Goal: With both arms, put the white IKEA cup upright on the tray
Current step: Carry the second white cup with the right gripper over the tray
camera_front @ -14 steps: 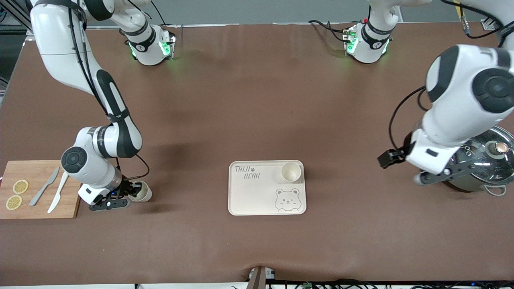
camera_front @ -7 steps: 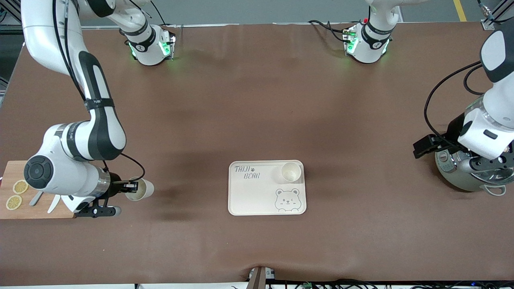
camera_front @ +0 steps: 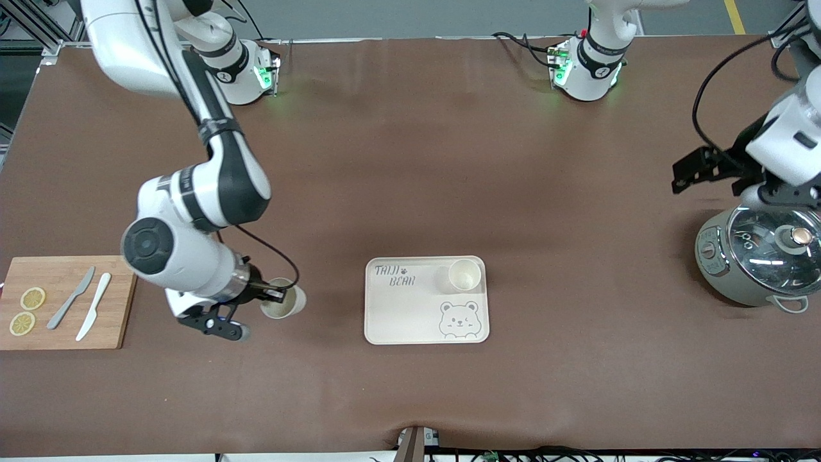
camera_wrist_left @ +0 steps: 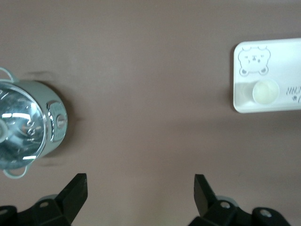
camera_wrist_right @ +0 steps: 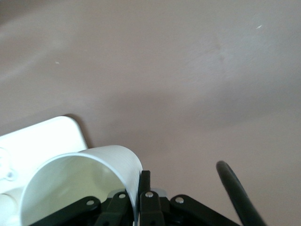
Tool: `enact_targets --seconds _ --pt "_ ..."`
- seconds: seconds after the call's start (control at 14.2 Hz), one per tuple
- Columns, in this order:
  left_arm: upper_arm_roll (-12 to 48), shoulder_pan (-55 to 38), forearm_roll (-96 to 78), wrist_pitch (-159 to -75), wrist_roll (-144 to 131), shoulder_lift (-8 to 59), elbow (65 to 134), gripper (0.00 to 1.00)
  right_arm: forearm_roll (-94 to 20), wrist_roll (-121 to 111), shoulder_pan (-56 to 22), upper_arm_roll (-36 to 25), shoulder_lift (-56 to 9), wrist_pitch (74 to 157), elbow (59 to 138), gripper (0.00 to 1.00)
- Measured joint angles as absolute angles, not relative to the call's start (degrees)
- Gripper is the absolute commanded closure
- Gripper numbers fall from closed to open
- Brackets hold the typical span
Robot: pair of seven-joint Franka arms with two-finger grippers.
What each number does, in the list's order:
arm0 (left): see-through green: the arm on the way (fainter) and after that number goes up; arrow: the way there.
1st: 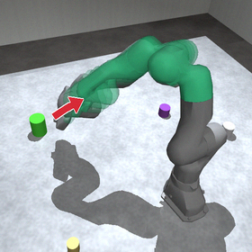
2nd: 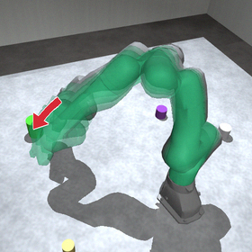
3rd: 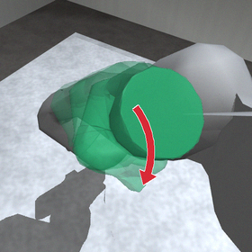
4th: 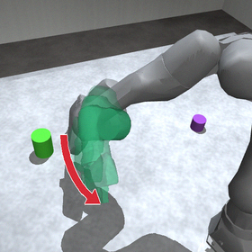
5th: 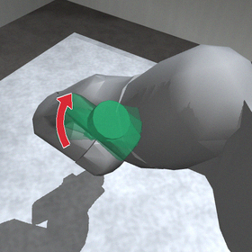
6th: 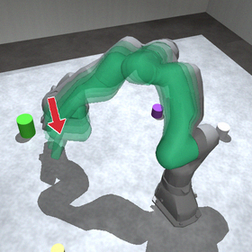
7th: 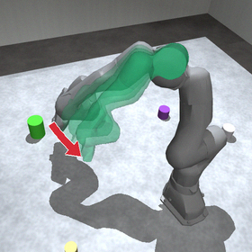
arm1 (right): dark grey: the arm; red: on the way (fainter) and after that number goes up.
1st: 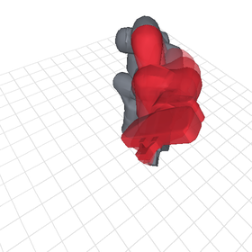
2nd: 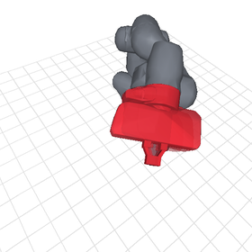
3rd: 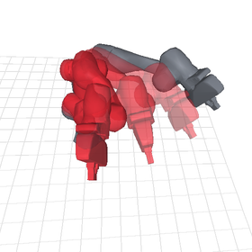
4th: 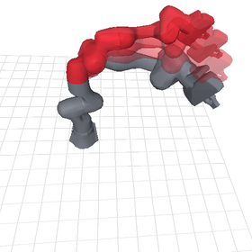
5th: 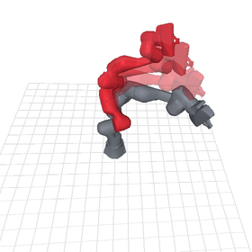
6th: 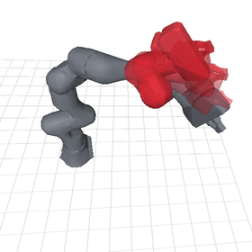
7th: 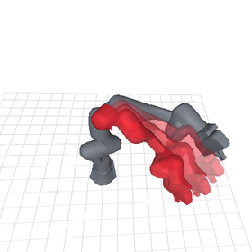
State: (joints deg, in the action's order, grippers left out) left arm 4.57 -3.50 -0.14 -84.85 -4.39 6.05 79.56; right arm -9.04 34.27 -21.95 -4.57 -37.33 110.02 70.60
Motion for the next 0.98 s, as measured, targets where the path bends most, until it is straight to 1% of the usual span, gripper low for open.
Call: enact_targets --seconds 0.21,0.7,0.98 --pt "4.6 -4.0 -0.2 -84.0 -4.3 4.6 80.9 0.0 -9.0 40.1 -24.3 -4.6 -39.4 111.5 68.4 1.0" --pt "4.6 -4.3 -0.2 -84.5 -1.1 4.2 85.1 0.0 -9.0 52.9 -31.5 -4.6 -47.3 121.4 64.7 1.0" --pt "3.9 -3.7 -0.2 -88.6 0.2 3.8 85.4 0.0 -9.0 54.1 -33.3 -4.7 -50.1 122.9 64.1 1.0"
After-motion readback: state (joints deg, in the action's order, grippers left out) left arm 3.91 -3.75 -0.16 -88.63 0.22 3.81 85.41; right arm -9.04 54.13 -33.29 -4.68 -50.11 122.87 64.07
